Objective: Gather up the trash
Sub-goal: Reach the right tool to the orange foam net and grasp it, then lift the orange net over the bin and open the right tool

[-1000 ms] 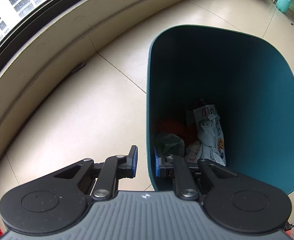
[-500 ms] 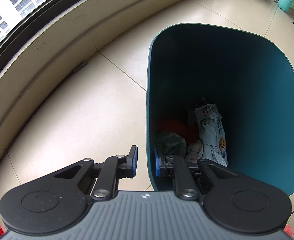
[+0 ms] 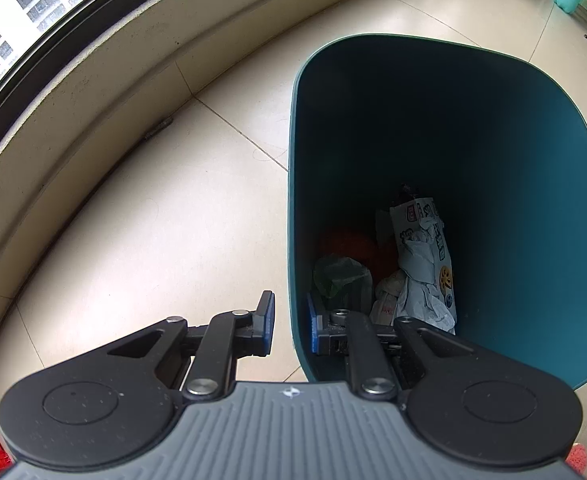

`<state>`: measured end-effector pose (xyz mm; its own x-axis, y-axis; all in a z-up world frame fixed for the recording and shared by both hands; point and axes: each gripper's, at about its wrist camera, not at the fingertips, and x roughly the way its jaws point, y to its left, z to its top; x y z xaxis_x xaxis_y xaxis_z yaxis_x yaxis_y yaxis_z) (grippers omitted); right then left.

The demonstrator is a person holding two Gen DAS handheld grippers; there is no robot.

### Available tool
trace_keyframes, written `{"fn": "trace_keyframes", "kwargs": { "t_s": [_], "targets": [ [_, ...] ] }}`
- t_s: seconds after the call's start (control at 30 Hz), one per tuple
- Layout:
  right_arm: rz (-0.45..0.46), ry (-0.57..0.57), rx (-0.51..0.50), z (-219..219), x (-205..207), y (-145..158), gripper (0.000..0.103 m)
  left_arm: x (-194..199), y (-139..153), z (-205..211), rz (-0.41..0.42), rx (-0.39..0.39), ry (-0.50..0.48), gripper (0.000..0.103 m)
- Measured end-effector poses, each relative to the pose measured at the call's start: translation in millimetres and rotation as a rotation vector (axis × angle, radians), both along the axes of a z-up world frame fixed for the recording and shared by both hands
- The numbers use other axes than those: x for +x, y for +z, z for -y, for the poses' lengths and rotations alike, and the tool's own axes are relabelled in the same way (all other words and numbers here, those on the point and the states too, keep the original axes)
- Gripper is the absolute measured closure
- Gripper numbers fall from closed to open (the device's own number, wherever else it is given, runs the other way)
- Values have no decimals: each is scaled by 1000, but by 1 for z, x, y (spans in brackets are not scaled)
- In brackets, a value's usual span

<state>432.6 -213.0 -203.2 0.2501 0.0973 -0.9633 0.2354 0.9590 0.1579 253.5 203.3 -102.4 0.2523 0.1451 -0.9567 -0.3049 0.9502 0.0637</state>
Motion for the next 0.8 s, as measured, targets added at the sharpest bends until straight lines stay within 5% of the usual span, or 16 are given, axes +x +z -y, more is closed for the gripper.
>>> {"fn": "trace_keyframes", "kwargs": {
  "t_s": [0.33,0.53,0.8],
  "targets": [
    [-101,-52,1,-10,11,-80,6,2,-8,14,-43,62,-52,87],
    [-135,-90,-7,-9,8,-93,32,3,-12,12,-49,51,-53,88],
    [-104,-13,-43,-21,3,-60,78,1,-13,11,-39,41,-50,87]
  ]
}}
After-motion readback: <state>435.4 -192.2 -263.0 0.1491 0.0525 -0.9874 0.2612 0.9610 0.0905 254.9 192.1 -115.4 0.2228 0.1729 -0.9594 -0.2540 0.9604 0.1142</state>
